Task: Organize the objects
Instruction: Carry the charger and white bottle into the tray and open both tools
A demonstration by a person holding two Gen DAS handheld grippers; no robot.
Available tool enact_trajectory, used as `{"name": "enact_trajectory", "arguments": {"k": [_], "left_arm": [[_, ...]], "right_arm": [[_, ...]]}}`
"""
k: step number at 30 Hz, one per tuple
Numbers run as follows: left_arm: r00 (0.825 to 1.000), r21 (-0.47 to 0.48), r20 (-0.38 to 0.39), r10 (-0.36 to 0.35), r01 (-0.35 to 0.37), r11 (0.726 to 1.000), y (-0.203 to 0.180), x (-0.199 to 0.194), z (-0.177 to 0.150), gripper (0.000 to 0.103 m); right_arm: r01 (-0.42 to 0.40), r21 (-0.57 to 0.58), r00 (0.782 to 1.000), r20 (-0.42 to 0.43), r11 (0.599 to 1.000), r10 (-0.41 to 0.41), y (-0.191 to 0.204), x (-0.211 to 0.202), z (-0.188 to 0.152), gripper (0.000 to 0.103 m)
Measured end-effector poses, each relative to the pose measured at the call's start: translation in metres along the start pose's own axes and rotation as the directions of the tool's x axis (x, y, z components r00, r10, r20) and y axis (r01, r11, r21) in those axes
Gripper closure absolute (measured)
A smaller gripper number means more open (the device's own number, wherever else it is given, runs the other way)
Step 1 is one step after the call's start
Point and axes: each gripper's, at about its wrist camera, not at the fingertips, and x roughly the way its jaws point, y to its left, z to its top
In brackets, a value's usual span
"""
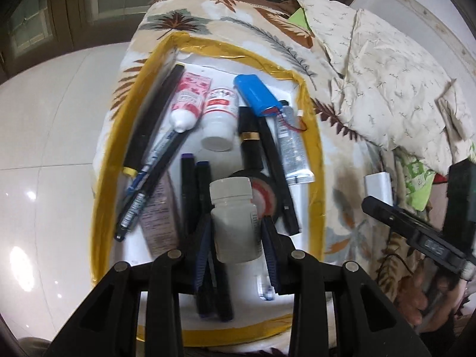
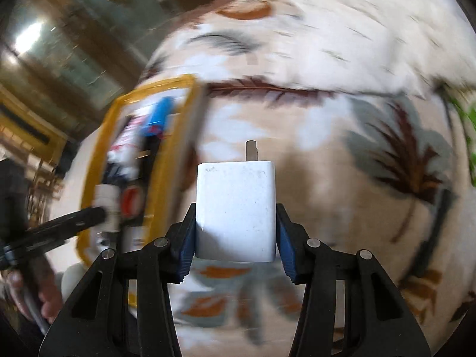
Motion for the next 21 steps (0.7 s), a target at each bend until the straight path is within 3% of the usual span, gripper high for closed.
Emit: {"name": "enact_trajectory", "arguments": {"k": [3, 7, 12, 14, 17, 21], "left_arm": [[0.999, -0.028, -0.01, -0.037, 0.037, 0.999, 0.011, 0.002, -0.001, 0.069], [1.0, -0.032, 0.01, -0.028, 0.029, 0.999, 0.019, -0.001, 0.002, 0.069], [0.999, -0.056, 0.015, -0.043, 0.044, 0.997, 0.033, 0.0, 0.008, 0.069], [0.999, -0.063, 0.016, -0.047, 0.048, 0.997, 0.035, -0.001, 0.009, 0.069], [0.999, -0.046, 0.026, -0.027, 0.028, 0.999, 0.035, -0.004, 0.008, 0.069], [0.999, -0.065, 0.022, -0.046, 0.047, 0.997, 0.039, -0.002, 0.009, 0.069]], "right_arm": [[-0.054, -0.03, 0.998, -0.022, 0.998, 0.053, 0.03, 0.007, -0.001, 0.055], [-0.084, -0.069, 0.995, -0.053, 0.994, 0.08, 0.064, 0.019, -0.003, 0.055], [-0.076, -0.127, 0.995, -0.075, 0.989, 0.066, 0.092, 0.033, 0.001, 0.055], [-0.019, -0.154, 0.998, -0.065, 0.988, 0.009, 0.099, 0.037, 0.004, 0.055], [-0.013, -0.109, 0.999, -0.05, 0.994, 0.008, 0.099, 0.029, 0.012, 0.055], [0.021, -0.218, 1.0, 0.002, 0.976, -0.021, 0.128, 0.018, 0.019, 0.055]]}}
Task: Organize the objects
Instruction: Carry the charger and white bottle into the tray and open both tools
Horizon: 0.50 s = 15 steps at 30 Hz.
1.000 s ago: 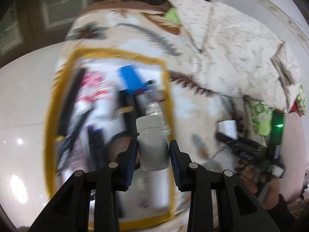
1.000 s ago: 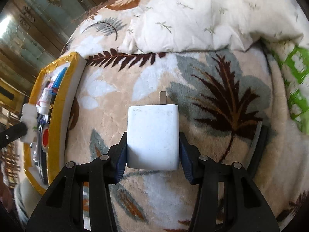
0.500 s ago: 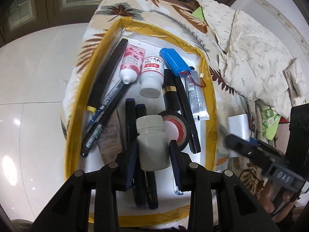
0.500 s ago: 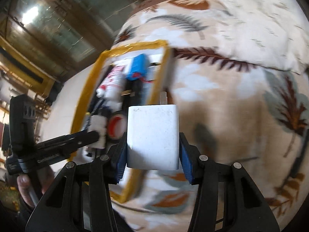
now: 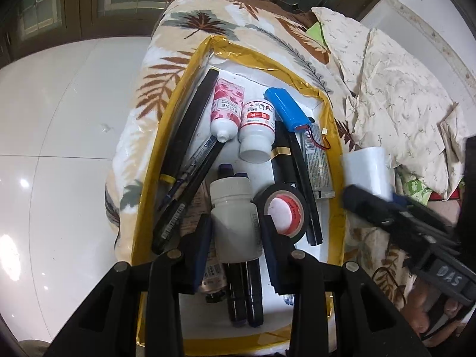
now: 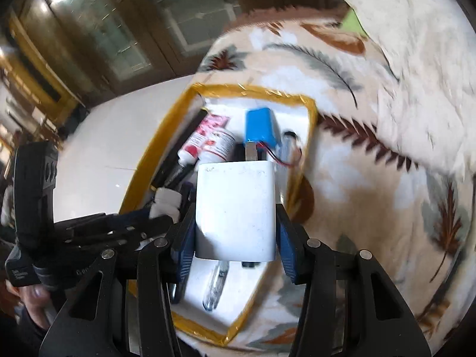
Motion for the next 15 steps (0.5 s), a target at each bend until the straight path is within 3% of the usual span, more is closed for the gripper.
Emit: {"name": "enact_trajectory", "arguments": {"k": [3, 15], "left_arm": [[1.0, 0.001, 0.0, 0.002, -0.002, 1.0, 0.001, -0.001, -0.001, 0.069], [1.0, -0.03, 0.004, -0.009, 0.009, 1.0, 0.009, 0.0, 0.003, 0.069]], "right_arm": [[-0.053, 0.045, 0.997, -0.054, 0.998, 0.055, -0.004, 0.024, 0.002, 0.055], [-0.007, 0.062, 0.995, -0.096, 0.998, 0.013, -0.014, 0.067, 0.008, 0.055]]}}
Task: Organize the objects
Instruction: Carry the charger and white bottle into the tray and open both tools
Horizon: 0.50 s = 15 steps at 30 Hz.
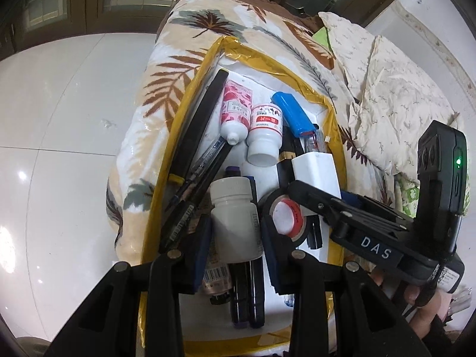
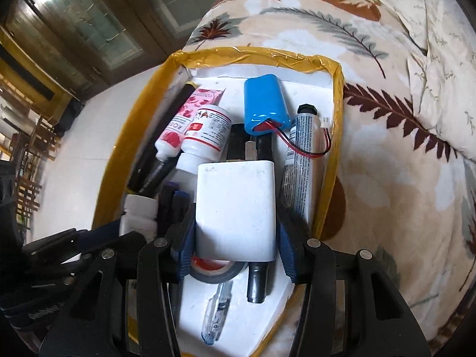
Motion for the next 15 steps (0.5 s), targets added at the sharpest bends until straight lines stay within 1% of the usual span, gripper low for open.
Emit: {"name": "enact_trajectory", "arguments": {"k": [5, 7, 9, 10, 11, 12, 13, 14, 15], "left_arm": [[1.0, 0.009, 0.015, 0.009, -0.009, 1.0, -0.002, -0.001, -0.001, 0.068], [1.0, 0.032, 0.018, 0.012, -0.013, 0.999, -0.005, -0.001, -0.001, 0.068], [1.0, 0.044, 0.015, 0.023, -0.024, 0.999, -0.007, -0.001, -0.001, 0.068], [1.0, 0.042, 0.017, 0.025, -0.025, 0.999, -0.008, -0.001, -0.002, 0.067], [0.999, 0.048, 0.018, 0.028, -0.029, 0.998, -0.01, -0.001, -0.003, 0.064], [0.999, 0.057, 0.017, 0.038, -0.039, 0.998, -0.012, -0.001, -0.004, 0.063], [0.998, 0.067, 0.024, 0.064, -0.065, 0.996, -0.015, -0.003, -0.006, 0.063], [0.995, 0.082, 0.042, 0.093, -0.096, 0.992, -0.019, -0.006, -0.009, 0.062], [0.987, 0.116, 0.073, 0.141, -0.149, 0.982, -0.025, -0.012, -0.012, 0.061]], "right_arm": [[-0.01, -0.03, 1.0, 0.015, 0.999, 0.011, 0.006, -0.003, -0.001, 0.052], [-0.018, -0.015, 1.0, 0.014, 1.0, 0.018, 0.003, -0.004, 0.0, 0.052], [-0.042, -0.004, 0.999, 0.029, 0.999, 0.043, -0.001, -0.009, 0.0, 0.052], [-0.045, 0.001, 0.998, 0.044, 0.999, 0.045, -0.002, -0.014, 0.0, 0.052], [-0.055, 0.007, 0.997, 0.059, 0.998, 0.054, -0.004, -0.019, 0.0, 0.052], [-0.071, 0.01, 0.995, 0.069, 0.997, 0.07, -0.006, -0.024, -0.001, 0.052], [-0.076, 0.014, 0.995, 0.073, 0.997, 0.074, -0.008, -0.028, -0.003, 0.052], [-0.073, 0.026, 0.995, 0.076, 0.997, 0.071, -0.011, -0.031, -0.005, 0.052], [-0.081, 0.038, 0.994, 0.08, 0.996, 0.078, -0.014, -0.034, -0.008, 0.052]]}}
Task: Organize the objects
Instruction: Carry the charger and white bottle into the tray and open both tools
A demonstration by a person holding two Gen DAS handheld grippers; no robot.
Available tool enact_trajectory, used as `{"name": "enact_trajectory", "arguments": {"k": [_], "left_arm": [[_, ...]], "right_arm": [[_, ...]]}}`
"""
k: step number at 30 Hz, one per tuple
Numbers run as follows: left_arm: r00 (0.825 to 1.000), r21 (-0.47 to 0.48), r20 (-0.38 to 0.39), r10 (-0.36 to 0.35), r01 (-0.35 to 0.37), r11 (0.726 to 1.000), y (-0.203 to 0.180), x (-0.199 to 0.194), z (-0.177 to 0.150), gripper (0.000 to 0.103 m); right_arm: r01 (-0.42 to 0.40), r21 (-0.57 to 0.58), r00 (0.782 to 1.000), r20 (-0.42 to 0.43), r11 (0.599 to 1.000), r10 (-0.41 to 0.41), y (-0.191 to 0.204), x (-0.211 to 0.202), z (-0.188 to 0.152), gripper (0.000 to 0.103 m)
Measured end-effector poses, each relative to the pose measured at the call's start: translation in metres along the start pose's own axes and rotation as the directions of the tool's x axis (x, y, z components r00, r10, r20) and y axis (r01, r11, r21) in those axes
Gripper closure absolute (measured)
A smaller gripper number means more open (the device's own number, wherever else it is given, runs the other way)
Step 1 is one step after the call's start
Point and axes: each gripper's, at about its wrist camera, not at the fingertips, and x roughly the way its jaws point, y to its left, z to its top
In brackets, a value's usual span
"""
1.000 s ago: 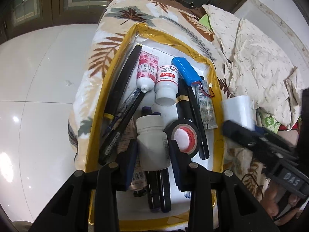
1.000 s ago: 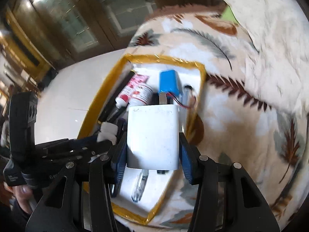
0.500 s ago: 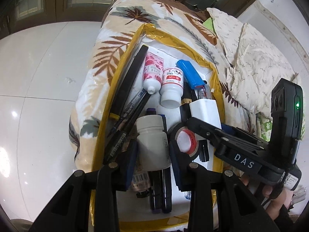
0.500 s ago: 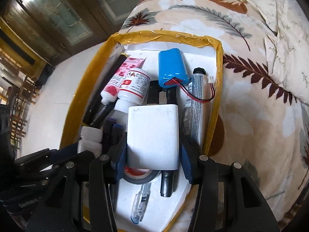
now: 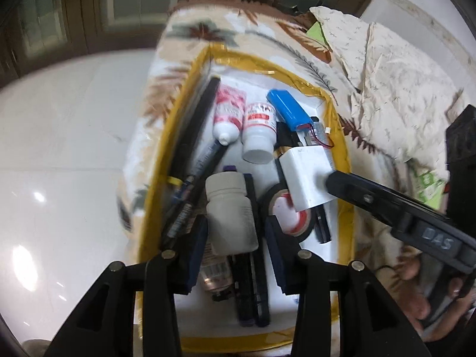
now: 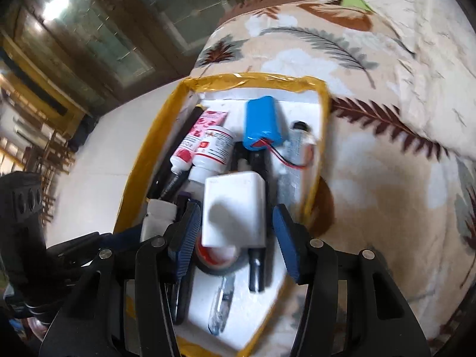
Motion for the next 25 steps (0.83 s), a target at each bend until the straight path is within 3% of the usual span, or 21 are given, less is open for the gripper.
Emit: {"name": "enact_trajectory", "arguments": {"k": [2, 5, 12, 18, 20, 25], "left_arm": [[0.997, 0.064, 0.032, 0.077, -0.079, 0.995, -0.011, -0.008, -0.002, 0.049], [0.983, 0.113, 0.085, 0.16, -0.169, 0.979, -0.023, -0.019, -0.007, 0.043], [0.992, 0.071, 0.072, 0.106, -0.112, 0.991, -0.031, -0.036, -0.027, 0.043], [0.985, 0.074, 0.069, 0.156, -0.161, 0.984, -0.036, -0.034, -0.033, 0.038], [0.978, 0.085, 0.091, 0.186, -0.193, 0.977, -0.039, -0.036, -0.034, 0.022], [0.966, 0.095, 0.136, 0.219, -0.233, 0.968, -0.039, -0.042, -0.038, 0.021]], "right_arm": [[-0.031, 0.019, 0.999, 0.006, 0.999, 0.031, -0.004, -0.01, -0.009, 0.052], [-0.081, 0.066, 0.997, 0.018, 0.995, 0.08, -0.011, -0.025, -0.025, 0.052], [-0.104, 0.065, 0.995, 0.02, 0.993, 0.102, -0.013, -0.035, -0.057, 0.052], [-0.115, 0.076, 0.993, 0.0, 0.99, 0.116, -0.016, -0.036, -0.068, 0.052], [-0.119, 0.073, 0.993, -0.005, 0.99, 0.12, -0.016, -0.035, -0.068, 0.052], [-0.111, 0.083, 0.993, -0.028, 0.99, 0.114, -0.02, -0.026, -0.07, 0.052]]}}
